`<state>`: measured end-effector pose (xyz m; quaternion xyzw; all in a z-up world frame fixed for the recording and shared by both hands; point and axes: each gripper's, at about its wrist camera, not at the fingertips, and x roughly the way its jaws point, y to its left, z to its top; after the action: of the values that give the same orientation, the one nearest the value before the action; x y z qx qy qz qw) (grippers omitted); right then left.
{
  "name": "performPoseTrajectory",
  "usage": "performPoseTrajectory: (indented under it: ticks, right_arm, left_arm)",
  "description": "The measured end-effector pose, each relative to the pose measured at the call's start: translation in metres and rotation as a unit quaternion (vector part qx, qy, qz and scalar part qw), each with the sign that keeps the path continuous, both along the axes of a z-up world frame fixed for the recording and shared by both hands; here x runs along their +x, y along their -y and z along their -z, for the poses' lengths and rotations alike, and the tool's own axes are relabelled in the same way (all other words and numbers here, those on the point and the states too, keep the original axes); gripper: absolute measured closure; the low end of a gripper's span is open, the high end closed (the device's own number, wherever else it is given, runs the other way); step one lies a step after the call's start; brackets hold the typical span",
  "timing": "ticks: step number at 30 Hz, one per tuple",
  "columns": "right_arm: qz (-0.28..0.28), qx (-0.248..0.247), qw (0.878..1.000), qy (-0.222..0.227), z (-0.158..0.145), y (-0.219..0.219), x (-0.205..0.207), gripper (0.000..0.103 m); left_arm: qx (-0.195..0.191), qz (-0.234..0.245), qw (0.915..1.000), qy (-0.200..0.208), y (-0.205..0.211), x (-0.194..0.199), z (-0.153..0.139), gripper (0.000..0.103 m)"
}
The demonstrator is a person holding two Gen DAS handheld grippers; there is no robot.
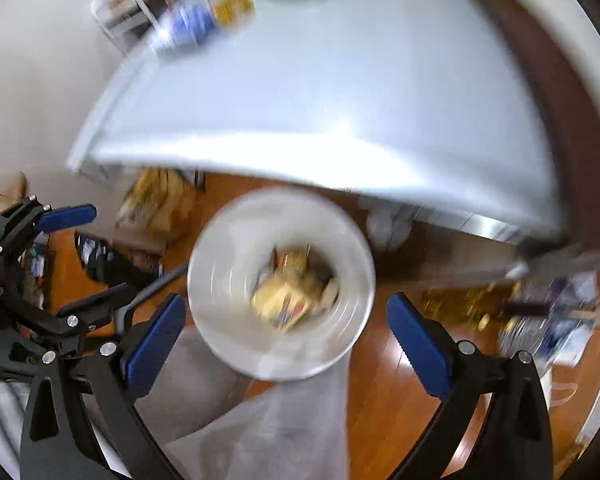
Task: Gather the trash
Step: 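Move the left tool to the blue Tempo pack while the right tool approaches the green snack bag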
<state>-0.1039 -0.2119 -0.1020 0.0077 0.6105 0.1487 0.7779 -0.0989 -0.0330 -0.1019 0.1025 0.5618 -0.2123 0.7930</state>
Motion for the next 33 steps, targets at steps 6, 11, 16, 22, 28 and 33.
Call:
performPoseTrajectory:
  ticks: [6, 11, 16, 22, 28, 33]
  right_arm:
    - [0.025, 0.012, 0.994, 0.108, -0.07, 0.005, 0.037, 0.005]
    - [0.021, -0.013, 0.987, 0.16, -0.09, -0.009, 0.112, 0.005]
    - [-0.017, -0.061, 0.977, 0.205, -0.109, -0.044, 0.205, 0.005]
    - [-0.034, -0.089, 0.981, 0.167, -0.097, -0.084, 0.324, 0.005]
    - [-0.022, -0.109, 0.991, 0.074, -0.036, -0.105, 0.402, 0.005]
    - [-0.072, -0.113, 0.99, 0.052, -0.007, -0.104, 0.393, 0.015]
  left_arm:
    - [-0.026, -0.062, 0.9928, 0.099, -0.013, 0.028, -0.06, 0.002]
    - [-0.055, -0.118, 0.9855, 0.109, -0.029, 0.069, -0.07, 0.002]
    - [-0.095, -0.146, 0.9774, 0.12, -0.043, 0.085, -0.084, 0.002]
    - [-0.071, -0.151, 0.976, 0.139, -0.045, 0.09, -0.089, 0.002]
    - [-0.073, -0.171, 0.9743, 0.127, -0.056, 0.095, -0.084, 0.002]
    - [-0.078, -0.178, 0.9752, 0.106, -0.063, 0.103, -0.074, 0.002]
